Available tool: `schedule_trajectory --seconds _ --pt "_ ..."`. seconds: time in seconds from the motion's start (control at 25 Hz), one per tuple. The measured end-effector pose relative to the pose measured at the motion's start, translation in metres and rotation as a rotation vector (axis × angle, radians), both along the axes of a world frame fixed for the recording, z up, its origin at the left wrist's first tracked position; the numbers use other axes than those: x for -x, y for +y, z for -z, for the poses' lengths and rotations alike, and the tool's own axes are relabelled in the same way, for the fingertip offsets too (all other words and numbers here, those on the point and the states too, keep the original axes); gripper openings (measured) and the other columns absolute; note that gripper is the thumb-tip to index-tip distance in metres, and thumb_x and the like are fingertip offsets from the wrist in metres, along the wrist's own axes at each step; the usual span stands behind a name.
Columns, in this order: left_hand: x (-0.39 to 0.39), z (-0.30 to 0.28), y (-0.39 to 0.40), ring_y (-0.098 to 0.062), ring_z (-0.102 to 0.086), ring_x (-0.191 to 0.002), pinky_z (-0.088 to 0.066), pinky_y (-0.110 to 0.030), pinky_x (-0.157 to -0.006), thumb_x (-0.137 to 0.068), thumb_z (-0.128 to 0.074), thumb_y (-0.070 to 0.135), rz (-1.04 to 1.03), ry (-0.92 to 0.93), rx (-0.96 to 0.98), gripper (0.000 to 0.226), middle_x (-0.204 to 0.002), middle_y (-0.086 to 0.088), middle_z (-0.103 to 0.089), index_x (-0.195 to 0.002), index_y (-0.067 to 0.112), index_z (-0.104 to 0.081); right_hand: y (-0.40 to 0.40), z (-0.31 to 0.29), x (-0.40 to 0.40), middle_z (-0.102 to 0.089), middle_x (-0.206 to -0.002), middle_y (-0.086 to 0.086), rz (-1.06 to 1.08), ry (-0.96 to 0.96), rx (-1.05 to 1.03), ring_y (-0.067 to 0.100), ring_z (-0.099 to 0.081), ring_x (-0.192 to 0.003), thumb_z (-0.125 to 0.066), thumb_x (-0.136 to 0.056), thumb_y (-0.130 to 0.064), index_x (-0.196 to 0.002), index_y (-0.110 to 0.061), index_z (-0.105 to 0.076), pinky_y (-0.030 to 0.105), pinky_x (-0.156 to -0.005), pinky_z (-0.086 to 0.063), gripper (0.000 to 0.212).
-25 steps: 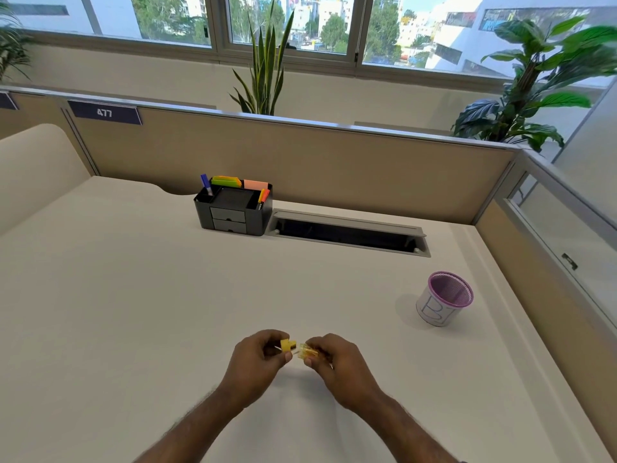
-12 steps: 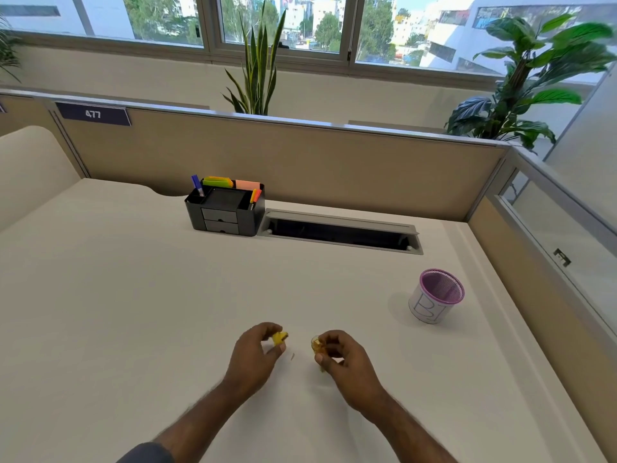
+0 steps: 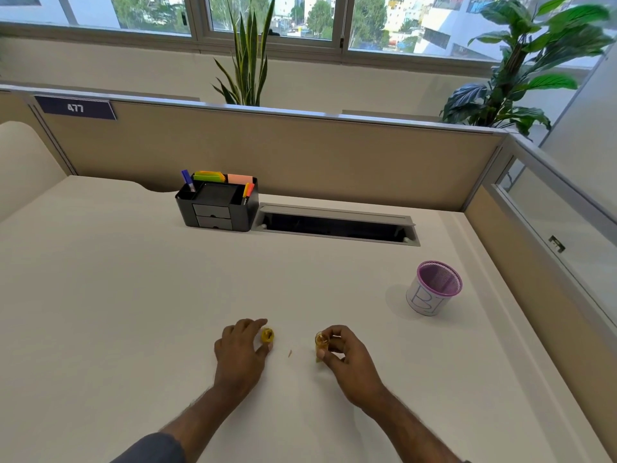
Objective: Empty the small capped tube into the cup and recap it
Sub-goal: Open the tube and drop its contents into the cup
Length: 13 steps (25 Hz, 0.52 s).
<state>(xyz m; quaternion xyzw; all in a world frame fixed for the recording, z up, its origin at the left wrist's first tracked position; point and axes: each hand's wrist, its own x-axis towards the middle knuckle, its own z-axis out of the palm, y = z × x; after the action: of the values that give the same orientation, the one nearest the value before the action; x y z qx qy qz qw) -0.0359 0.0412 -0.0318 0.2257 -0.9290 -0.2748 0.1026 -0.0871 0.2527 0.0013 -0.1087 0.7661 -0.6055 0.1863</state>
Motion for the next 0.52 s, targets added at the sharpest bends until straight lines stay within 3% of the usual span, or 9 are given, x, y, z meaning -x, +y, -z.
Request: schedule_trajectory --seconds 0.12,0.24,0.44,0.52 --pt "-0.004 -0.002 0.005 -0.02 -0.045 -0.116 -0.026 -0.032 -0.092 -0.083 -0.07 0.025 0.034 0.063 0.06 0.044 -0.121 0.004 -0.053 -0.126 0.031 -0.058 0.0 0.002 0.0 -0.07 -0.097 -0.001 0.007 0.005 -0.001 0.01 -0.067 -0.087 -0.063 -0.088 -0.002 -0.102 -0.013 -0.058 0.02 -0.069 -0.052 0.018" --pt "-0.005 -0.004 0.014 -0.016 -0.045 -0.104 -0.024 -0.029 -0.085 -0.078 -0.076 0.026 0.207 0.113 0.199 0.035 -0.104 0.008 -0.057 -0.11 0.035 -0.067 0.001 0.002 0.001 -0.07 -0.097 -0.001 0.017 0.009 -0.012 0.01 -0.068 -0.087 -0.063 -0.088 -0.002 -0.101 -0.013 -0.059 0.02 -0.067 -0.052 0.018" --pt "0.0 -0.003 0.021 -0.013 -0.037 -0.089 -0.029 -0.032 -0.074 -0.069 -0.08 0.035 0.331 -0.024 0.322 0.025 -0.085 0.013 -0.057 -0.093 0.037 -0.073 0.001 -0.003 0.001 -0.071 -0.099 -0.002 0.019 0.035 -0.033 0.007 -0.068 -0.09 -0.064 -0.088 -0.005 -0.102 -0.013 -0.059 0.015 -0.066 -0.05 0.017" --pt "0.003 -0.007 0.021 -0.015 -0.043 -0.089 -0.028 -0.033 -0.074 -0.071 -0.079 0.035 0.334 -0.06 0.32 0.02 -0.083 0.013 -0.058 -0.09 0.036 -0.074 0.003 -0.004 0.0 -0.07 -0.101 -0.002 0.02 0.043 -0.044 0.006 -0.067 -0.091 -0.065 -0.088 -0.007 -0.102 -0.014 -0.059 0.014 -0.066 -0.049 0.017"
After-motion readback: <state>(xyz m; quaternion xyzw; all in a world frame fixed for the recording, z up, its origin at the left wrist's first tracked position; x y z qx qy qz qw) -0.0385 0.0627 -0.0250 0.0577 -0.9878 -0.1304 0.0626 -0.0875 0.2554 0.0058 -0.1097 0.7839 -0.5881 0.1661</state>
